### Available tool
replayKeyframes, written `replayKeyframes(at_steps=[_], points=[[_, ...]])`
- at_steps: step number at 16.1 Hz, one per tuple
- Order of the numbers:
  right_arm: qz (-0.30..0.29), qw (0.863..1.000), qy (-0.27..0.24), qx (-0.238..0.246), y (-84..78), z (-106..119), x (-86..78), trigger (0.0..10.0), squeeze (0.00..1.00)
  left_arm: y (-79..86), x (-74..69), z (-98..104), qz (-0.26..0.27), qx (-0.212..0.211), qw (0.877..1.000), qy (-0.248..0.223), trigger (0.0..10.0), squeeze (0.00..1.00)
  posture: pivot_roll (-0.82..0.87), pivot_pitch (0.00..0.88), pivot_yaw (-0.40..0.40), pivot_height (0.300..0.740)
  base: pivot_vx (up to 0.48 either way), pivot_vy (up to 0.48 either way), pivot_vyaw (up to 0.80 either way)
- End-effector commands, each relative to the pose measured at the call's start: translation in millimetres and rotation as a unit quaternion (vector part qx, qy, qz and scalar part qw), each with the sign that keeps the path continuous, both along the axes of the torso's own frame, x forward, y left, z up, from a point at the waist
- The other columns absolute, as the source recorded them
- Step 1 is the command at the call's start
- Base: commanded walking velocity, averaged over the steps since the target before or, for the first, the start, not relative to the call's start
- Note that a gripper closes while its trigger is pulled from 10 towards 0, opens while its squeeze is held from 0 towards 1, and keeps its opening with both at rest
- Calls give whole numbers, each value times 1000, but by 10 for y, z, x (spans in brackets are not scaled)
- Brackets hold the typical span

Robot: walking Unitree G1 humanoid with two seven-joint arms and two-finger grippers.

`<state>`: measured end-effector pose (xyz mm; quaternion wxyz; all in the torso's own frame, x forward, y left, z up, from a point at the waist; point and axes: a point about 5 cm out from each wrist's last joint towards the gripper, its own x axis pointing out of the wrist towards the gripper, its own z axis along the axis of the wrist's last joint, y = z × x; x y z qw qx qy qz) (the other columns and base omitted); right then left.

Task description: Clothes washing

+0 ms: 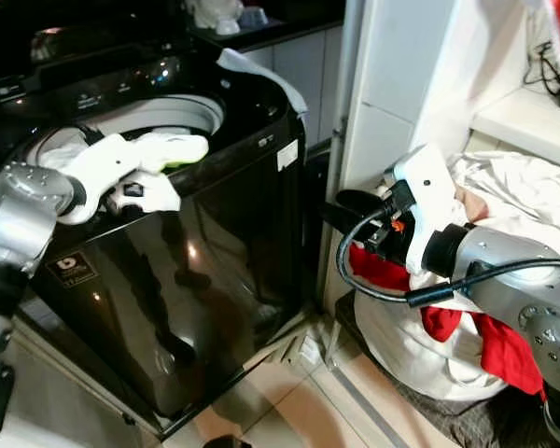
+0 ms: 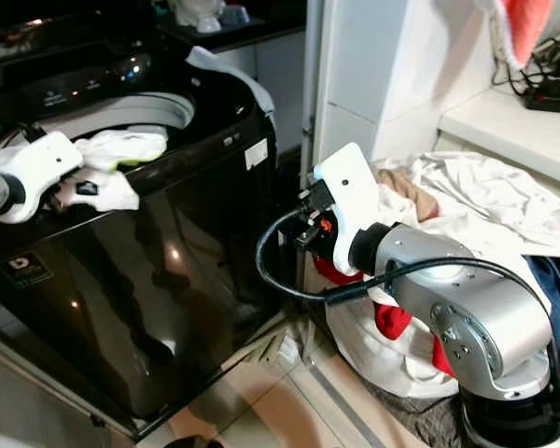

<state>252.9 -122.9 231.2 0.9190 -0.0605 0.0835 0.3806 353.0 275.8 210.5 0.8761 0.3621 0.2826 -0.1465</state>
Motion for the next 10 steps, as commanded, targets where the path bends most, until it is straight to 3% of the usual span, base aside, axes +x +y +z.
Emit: replayKeyframes(at_steps=[1,4,6,7,8,10], points=[[3,1000,-8,0,14,21,-18,10000,0,33,63,35,29,4,999,-25,10000,0,-46,0,76,740,0,0,0],[-2,1000,-8,0,15,14,-13,10000,0,-90,274,9,67,-13,993,-92,10000,0,-48,0,78,740,0,0,0],[-4,1000,-8,1,12,15,0,10000,0,-167,338,6,70,-26,991,-108,10000,0,-45,0,74,740,0,0,0],[-12,1000,-8,1,7,12,27,10000,0,-281,407,12,75,-52,988,-124,10000,0,-42,0,71,740,0,0,0],[-34,999,-15,4,-4,25,78,10000,0,-418,514,110,79,-56,980,-173,10000,0,-42,0,71,740,0,0,0],[-64,998,-26,12,-26,64,151,10000,0,-515,609,347,92,-64,961,-252,10000,0,-46,0,78,740,0,0,0]])
